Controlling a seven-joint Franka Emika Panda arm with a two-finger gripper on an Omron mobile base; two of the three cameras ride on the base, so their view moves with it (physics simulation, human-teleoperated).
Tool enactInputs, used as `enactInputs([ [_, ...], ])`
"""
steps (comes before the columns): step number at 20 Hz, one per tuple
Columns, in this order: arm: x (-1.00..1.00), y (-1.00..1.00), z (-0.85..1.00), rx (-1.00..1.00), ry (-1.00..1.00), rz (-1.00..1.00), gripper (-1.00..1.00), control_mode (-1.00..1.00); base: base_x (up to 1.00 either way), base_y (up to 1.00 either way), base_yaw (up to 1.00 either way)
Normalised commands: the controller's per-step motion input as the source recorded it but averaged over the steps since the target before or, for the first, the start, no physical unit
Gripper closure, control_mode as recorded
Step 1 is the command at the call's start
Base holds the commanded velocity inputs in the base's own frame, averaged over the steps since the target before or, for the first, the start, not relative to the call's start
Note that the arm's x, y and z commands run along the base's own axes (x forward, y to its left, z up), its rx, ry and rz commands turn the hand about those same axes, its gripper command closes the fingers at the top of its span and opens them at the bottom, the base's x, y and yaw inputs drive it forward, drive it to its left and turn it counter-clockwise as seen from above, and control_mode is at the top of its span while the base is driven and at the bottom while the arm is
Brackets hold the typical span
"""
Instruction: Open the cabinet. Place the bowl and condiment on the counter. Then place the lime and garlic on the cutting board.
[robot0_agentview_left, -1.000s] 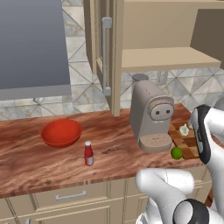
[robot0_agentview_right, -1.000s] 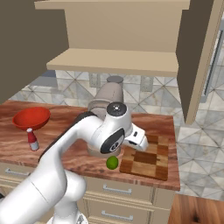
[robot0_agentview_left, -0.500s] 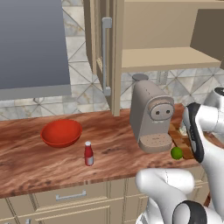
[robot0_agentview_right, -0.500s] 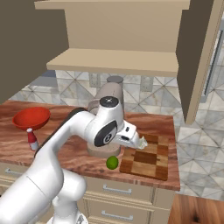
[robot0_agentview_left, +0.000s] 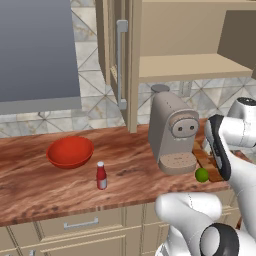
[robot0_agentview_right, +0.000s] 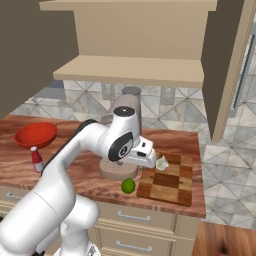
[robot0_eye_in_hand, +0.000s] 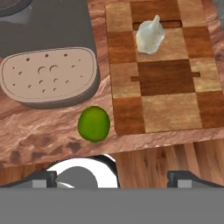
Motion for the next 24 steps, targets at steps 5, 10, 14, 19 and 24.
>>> enactInputs([
  [5, 0.0, 0.17, -0.23, 0.0, -0.03, 0.02, -1.0, -1.0, 0.0, 0.0, 0.0],
  [10, 0.0, 0.15, -0.15, 0.0, 0.0, 0.0, -1.0, -1.0, 0.0, 0.0, 0.0],
  [14, 0.0, 0.07, -0.09, 0.0, -0.02, 0.0, -1.0, -1.0, 0.0, 0.0, 0.0],
  [19, 0.07, 0.03, -0.07, 0.0, -0.01, 0.0, -1.0, -1.0, 0.0, 0.0, 0.0],
  [24, 0.04, 0.01, -0.09, 0.0, 0.0, 0.0, -1.0, -1.0, 0.0, 0.0, 0.0],
])
